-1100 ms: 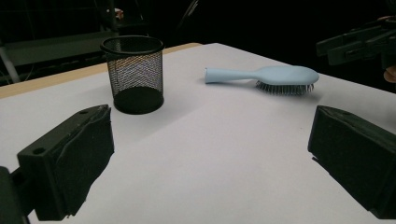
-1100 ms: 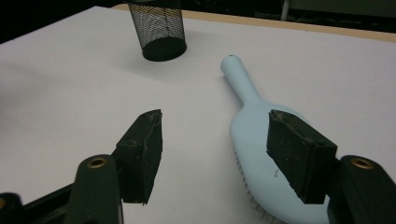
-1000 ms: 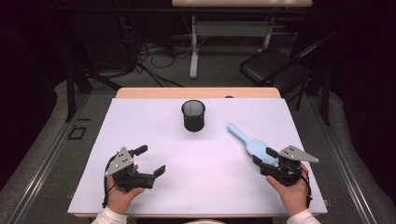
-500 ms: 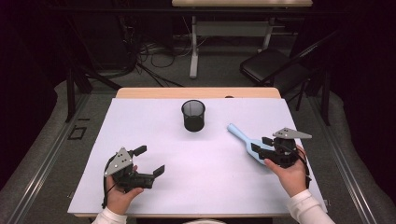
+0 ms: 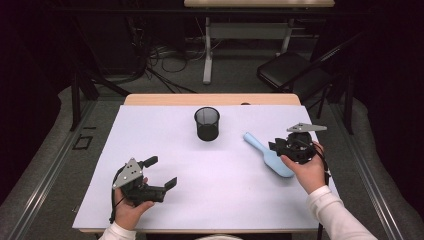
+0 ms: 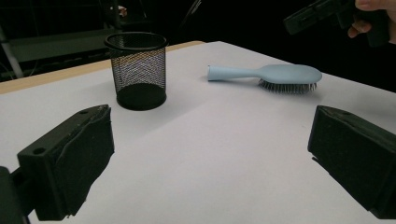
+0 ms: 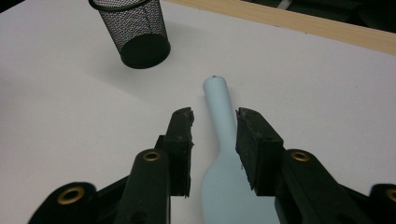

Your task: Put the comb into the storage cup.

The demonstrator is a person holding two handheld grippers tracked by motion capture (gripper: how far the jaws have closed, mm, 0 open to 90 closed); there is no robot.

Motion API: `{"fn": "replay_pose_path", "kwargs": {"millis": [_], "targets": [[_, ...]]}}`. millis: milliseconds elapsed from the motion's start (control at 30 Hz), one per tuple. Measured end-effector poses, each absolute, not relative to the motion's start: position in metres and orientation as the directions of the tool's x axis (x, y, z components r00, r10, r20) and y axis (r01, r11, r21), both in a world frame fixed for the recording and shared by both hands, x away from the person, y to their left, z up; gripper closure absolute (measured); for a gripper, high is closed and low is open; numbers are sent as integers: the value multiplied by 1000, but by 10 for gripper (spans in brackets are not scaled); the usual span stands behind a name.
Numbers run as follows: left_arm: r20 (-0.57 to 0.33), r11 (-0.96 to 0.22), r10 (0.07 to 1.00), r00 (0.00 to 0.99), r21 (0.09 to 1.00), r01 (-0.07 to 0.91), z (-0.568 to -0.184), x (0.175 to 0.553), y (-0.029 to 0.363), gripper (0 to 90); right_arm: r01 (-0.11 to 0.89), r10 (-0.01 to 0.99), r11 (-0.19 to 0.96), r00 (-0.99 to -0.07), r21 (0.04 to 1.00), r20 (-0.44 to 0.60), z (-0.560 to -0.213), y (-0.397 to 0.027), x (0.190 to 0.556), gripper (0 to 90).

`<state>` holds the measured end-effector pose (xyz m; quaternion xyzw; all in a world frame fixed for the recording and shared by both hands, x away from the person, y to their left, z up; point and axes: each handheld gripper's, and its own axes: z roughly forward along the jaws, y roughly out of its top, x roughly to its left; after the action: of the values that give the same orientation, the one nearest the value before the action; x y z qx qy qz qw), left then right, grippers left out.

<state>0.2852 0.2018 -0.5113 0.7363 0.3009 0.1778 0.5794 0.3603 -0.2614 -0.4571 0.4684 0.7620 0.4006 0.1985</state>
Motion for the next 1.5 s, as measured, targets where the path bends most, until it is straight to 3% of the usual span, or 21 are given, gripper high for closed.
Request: {"fn": "replay_pose_path", "kwargs": {"millis": [967, 1500], "targets": [[-91, -152, 645, 759, 958, 245, -512, 286, 202, 5, 679, 894, 195, -420, 708, 156, -441, -241, 423, 651], [-93, -154, 643, 760, 957, 247, -512, 286, 202, 5, 750, 910, 226, -390, 621, 140, -455, -216, 445, 779]]}}
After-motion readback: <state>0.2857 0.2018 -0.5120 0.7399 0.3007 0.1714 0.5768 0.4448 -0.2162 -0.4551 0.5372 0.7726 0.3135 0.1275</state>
